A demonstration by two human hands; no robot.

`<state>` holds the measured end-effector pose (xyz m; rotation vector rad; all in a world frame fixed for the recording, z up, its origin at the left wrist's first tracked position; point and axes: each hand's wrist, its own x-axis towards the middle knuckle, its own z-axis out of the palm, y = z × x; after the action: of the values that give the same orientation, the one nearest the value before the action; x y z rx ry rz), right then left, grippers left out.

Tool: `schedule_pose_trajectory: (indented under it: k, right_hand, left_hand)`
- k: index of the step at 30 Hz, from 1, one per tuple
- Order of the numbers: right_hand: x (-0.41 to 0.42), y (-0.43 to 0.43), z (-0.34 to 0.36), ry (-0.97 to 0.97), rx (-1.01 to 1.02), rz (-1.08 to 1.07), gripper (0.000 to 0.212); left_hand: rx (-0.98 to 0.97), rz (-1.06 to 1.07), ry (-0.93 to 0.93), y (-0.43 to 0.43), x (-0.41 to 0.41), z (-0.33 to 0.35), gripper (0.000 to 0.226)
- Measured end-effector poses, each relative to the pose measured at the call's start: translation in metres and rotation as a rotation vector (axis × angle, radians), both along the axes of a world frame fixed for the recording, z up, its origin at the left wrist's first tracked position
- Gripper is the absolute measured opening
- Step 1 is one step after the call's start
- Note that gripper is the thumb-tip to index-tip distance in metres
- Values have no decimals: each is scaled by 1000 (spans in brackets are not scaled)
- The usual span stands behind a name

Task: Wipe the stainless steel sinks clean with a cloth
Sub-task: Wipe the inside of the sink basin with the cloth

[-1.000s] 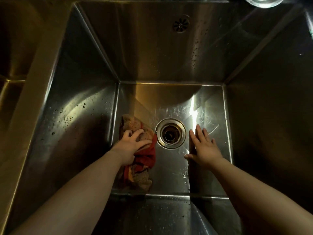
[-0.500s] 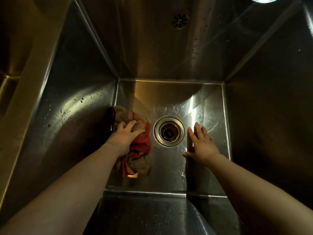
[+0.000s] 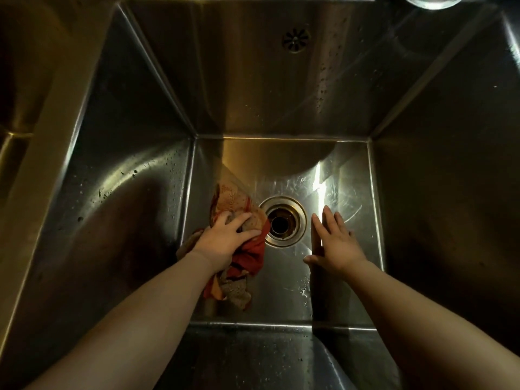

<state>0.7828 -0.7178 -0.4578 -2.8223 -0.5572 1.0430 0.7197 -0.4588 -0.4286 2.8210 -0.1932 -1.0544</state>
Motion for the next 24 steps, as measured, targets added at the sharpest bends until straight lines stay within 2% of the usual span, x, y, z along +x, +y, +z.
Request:
schedule_pose_trajectory:
  k: [7,12,15,18,21,24]
  right_hand:
    - [-1,0,-1,-8,17,-10,103]
    - [-2,-2,-3,-19,30,-6,102]
    - [-3,-4,-5,-22,34,-9,102]
    - [-3,-4,-7,-31,48,-22,104]
    - [-3,-7,-8,-72,73,-94,117]
    - [-3,-14,-10,-96,54,-187,129]
  left_hand:
    - [3,237,-96,-23,16,-4,78]
    - [-61,307,-163,-35,34,-8,72]
    - [-90,286,-242,-43,41,-9,71]
    - [-118,176,-298,-52,46,-13,75]
    - [-101,42,-234,-56,48,-18,79]
    - [-63,8,-173,-57,46,-24,71]
